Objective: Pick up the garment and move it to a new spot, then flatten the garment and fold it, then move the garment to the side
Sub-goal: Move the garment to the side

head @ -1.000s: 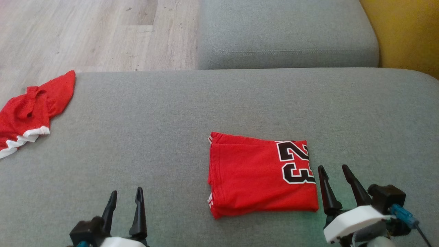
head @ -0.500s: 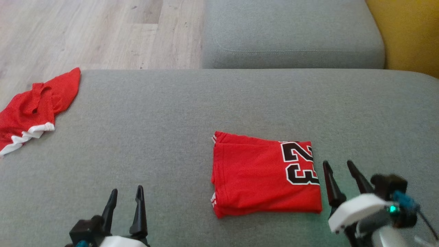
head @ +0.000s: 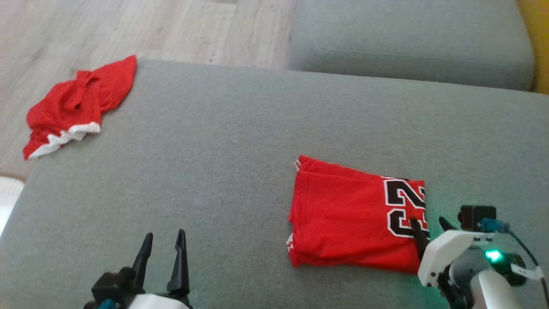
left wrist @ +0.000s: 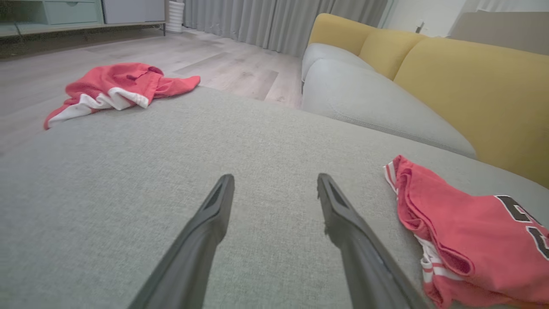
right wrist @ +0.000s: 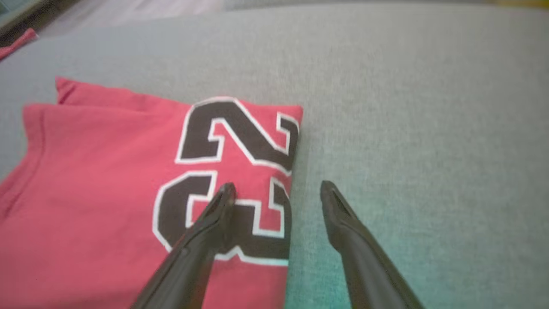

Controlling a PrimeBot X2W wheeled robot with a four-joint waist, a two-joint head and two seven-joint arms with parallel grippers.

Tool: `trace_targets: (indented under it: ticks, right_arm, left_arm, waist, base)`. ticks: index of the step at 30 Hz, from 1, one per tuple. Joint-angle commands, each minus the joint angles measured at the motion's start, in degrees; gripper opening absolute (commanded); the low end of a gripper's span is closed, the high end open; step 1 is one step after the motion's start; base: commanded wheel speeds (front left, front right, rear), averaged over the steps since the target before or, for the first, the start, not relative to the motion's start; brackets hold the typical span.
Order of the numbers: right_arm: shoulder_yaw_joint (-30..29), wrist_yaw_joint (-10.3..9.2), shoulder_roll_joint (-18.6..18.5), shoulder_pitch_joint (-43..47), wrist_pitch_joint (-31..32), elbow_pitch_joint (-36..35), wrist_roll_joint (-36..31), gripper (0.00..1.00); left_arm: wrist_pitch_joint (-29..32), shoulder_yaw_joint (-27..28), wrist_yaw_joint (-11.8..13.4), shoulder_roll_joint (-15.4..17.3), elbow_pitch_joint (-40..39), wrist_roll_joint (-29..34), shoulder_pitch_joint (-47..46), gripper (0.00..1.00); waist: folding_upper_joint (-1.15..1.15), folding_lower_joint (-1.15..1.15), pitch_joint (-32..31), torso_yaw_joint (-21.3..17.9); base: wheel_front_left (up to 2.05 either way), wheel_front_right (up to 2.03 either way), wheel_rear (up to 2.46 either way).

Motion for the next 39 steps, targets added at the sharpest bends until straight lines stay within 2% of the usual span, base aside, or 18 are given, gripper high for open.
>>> trace_targets:
  ticks: [1, 5, 6, 7, 8, 10, 14, 17, 30, 35, 39]
  right_arm:
    - [0.6, 0.39, -0.24, -3.54, 0.44, -0.38, -0.46, 1.0]
    - [-0.53, 0.39, -0.24, -5.43, 1.7, 3.98, -0.71, 1.0]
    - [-0.37, 0.39, -0.24, -5.98, 2.09, 4.73, -0.6, 0.86]
    - [-0.12, 0.39, -0.24, -6.51, 2.31, 5.32, -0.49, 0.47]
    - [0.16, 0.39, -0.24, -7.03, 2.49, 5.82, -0.37, 0.4]
    - [0.72, 0.39, -0.24, -8.1, 2.65, 6.56, -0.24, 0.0]
    - [0.71, 0.39, -0.31, -10.86, 1.45, 6.57, 0.03, 0.0]
    - [-0.11, 0.39, -0.72, -13.52, 0.29, 6.07, -0.4, 0.0]
    - [-2.05, 0.39, -3.73, -23.88, -0.43, 3.01, -1.16, 0.0]
    - [-2.35, 0.39, -3.92, -25.77, -1.37, 3.3, -1.44, 0.0]
    - [-3.04, 0.39, -3.62, -27.34, -2.47, 3.91, -1.9, 0.0]
  left_arm:
    - [-0.27, 1.78, 0.48, 1.06, -1.98, 0.46, -3.66, 1.0]
    - [-0.52, 2.06, 0.65, 1.12, -2.29, 0.56, -4.08, 1.0]
    - [-0.59, 2.11, 0.7, 1.08, -2.34, 0.59, -4.17, 1.0]
    - [-0.65, 2.16, 0.76, 1.05, -2.37, 0.61, -4.24, 1.0]
    - [-0.71, 2.22, 0.83, 1.04, -2.42, 0.64, -4.28, 1.0]
    - [-0.78, 2.21, 0.87, 1.04, -2.48, 0.71, -4.37, 1.0]
    - [-0.89, 1.94, 0.83, 0.84, -2.94, 0.95, -4.77, 1.0]
    - [-1.08, 2.15, 0.74, 0.44, -3.43, 0.78, -5.26, 1.0]
    - [-1.3, 2.86, -0.27, 0.46, -4.2, 2.46, -12.12, 1.0]
    - [-0.68, 2.24, -0.45, 0.32, -4.07, 3.35, -14.71, 1.0]
    - [-0.45, 2.01, -0.43, 0.33, -3.95, 3.67, -15.71, 1.0]
  waist:
    - [0.0, 0.0, 1.4, 1.5]
    - [0.0, 0.0, 3.42, 2.79]
    - [0.0, 0.0, 3.72, 2.84]
    - [0.0, 0.0, 3.96, 2.81]
    - [0.0, 0.0, 4.24, 2.7]
    - [0.0, 0.0, 4.64, 2.21]
    - [0.0, 0.0, 5.6, -0.08]
    - [0.0, 0.0, 6.88, -3.24]
    - [0.0, 0.0, 15.3, -23.77]
    - [0.0, 0.0, 16.94, -27.2]
    - [0.0, 0.0, 17.65, -28.28]
  base:
    - [0.0, 0.0, 0.0]
    - [0.0, 0.0, 0.0]
    - [0.0, 0.0, 0.0]
    - [0.0, 0.0, 0.0]
    - [0.0, 0.0, 0.0]
    - [0.0, 0.0, 0.0]
    - [0.0, 0.0, 0.0]
    - [0.0, 0.0, 0.0]
    - [0.0, 0.0, 0.0]
    - [0.0, 0.0, 0.0]
    - [0.0, 0.0, 0.0]
